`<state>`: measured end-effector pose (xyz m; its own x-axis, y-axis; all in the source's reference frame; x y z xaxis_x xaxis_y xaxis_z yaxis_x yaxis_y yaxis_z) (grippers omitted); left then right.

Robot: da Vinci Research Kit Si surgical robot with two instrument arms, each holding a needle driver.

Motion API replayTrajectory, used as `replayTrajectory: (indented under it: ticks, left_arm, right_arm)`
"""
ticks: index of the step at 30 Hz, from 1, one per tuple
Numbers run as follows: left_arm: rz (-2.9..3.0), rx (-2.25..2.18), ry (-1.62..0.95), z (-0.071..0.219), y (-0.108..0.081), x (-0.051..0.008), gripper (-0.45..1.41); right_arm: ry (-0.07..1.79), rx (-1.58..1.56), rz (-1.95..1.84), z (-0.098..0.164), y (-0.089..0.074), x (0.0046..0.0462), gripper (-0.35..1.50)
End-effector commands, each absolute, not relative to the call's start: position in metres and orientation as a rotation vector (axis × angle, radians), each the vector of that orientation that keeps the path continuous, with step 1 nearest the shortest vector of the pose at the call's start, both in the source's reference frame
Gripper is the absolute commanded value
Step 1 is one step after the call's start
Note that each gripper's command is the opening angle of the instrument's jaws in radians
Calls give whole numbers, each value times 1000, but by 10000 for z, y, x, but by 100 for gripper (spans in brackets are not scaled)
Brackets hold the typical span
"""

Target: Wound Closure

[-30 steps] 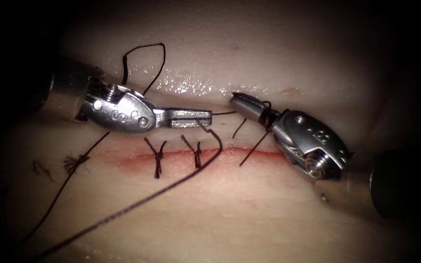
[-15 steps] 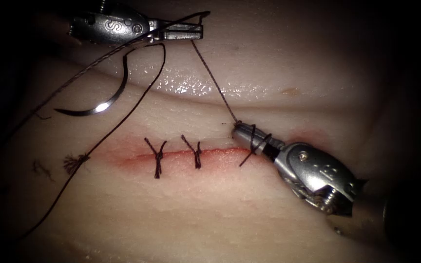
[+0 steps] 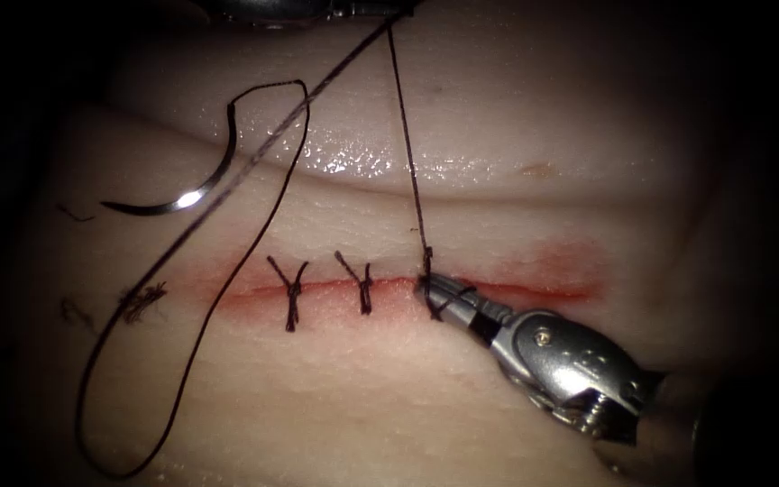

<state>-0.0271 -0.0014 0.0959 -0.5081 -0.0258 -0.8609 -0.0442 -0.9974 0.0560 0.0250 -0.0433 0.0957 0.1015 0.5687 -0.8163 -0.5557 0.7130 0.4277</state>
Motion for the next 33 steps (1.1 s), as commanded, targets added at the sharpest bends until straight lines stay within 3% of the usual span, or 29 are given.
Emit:
replayTrajectory:
  ticks: [1,33]
  left_arm:
    - [2724,-1544,129,967,-10,-276,-45]
    - [2713,-1326,650,982,88,-254,-45]
  right_arm:
    - [1214,18,829,958,-440,258,-35]
    - [1201,37,834,947,-497,239,-35]
